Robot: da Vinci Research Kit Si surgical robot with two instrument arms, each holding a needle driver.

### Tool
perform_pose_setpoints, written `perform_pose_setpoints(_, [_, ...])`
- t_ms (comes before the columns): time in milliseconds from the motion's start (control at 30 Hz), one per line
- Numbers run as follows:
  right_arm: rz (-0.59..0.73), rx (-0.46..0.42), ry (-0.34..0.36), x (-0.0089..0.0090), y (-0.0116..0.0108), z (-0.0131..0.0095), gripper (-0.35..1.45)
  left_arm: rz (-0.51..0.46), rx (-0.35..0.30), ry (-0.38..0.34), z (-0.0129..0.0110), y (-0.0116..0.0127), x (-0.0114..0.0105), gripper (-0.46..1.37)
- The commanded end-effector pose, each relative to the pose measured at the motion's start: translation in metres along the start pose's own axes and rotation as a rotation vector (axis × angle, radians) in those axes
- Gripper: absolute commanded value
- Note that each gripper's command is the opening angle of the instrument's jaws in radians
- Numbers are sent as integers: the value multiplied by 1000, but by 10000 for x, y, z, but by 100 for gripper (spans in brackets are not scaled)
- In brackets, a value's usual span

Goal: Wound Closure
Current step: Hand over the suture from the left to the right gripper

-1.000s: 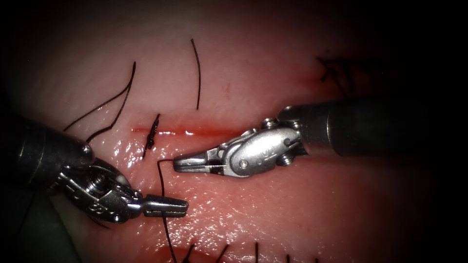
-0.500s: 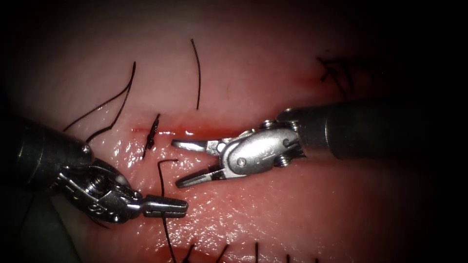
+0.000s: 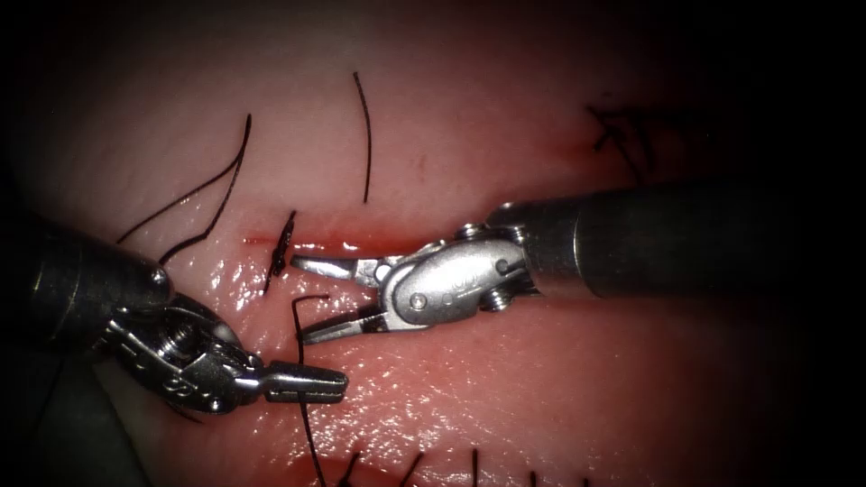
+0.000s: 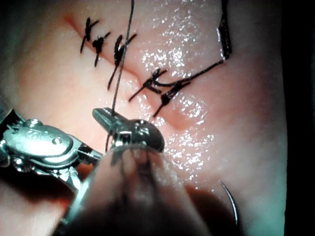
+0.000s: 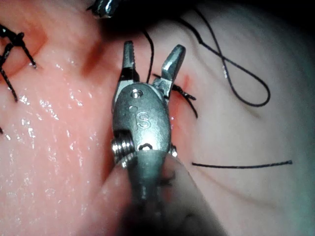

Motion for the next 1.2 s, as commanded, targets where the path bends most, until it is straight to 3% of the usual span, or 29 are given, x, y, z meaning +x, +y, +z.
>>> perform_pose_setpoints(33, [0,2,-2,1,-1,2,142,0,-10,0,0,0,0,-35])
perform_pose_setpoints(367, [-7,22,25,-1,-8,15,135,0,-10,0,0,0,0,-35])
perform_pose_setpoints(467, [-12,75,73,-3,-15,13,35,0,-10,0,0,0,0,-35])
perform_pose_setpoints(500, [-13,91,87,-4,-17,12,-35,0,-10,0,0,0,0,-35])
perform_pose_setpoints(733, [-22,108,106,-6,-13,14,-35,0,-10,0,0,0,0,-35])
perform_pose_setpoints(933, [-21,79,80,-5,-4,6,-35,-7,-9,-1,2,0,1,-35])
perform_pose_setpoints(967, [-20,75,77,-6,-2,5,-35,-19,-9,-2,3,0,1,-4])
perform_pose_setpoints(1000, [-19,71,73,-7,-1,3,-35,-19,-8,-2,4,0,2,47])
perform_pose_setpoints(1033, [-19,64,66,-8,1,2,-35,-25,-8,-3,5,0,2,65])
perform_pose_setpoints(1167, [-15,39,43,-15,12,-5,-35,-39,6,-8,10,0,3,98])
perform_pose_setpoints(1200, [-14,31,35,-16,15,-7,-35,-39,10,-12,12,0,3,98])
